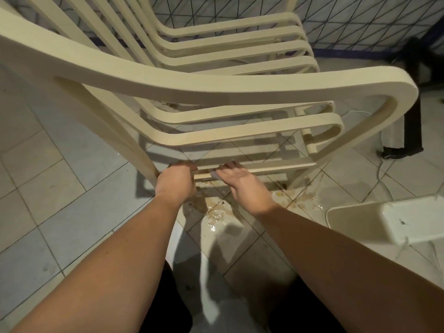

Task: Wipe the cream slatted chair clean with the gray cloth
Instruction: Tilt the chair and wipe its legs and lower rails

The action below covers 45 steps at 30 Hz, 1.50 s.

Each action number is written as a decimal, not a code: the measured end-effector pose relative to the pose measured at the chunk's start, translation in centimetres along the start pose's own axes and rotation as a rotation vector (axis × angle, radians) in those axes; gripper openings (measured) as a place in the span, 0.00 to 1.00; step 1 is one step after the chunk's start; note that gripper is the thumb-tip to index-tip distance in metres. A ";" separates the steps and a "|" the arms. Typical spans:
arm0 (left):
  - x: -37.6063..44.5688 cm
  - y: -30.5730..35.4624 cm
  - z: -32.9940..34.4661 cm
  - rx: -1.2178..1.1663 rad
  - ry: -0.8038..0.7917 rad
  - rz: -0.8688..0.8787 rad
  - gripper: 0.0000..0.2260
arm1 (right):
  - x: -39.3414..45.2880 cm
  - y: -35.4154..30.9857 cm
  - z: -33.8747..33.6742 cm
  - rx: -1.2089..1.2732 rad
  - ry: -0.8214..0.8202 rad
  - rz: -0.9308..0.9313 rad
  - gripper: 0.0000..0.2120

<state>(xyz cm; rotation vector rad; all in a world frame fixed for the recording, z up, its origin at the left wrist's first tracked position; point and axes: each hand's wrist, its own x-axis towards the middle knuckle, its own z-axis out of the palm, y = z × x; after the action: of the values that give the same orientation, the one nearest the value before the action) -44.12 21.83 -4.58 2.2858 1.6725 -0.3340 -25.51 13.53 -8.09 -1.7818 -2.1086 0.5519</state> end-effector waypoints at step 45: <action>-8.9 -6.8 1.2 -0.312 -0.270 -0.160 0.14 | -2.8 -7.1 1.3 1.009 0.374 0.940 0.06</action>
<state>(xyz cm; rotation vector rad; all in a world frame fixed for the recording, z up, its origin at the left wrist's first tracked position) -53.27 15.42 -3.20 1.8026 1.6405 -0.3682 -31.82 9.65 -5.78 -1.8466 -0.4236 1.1127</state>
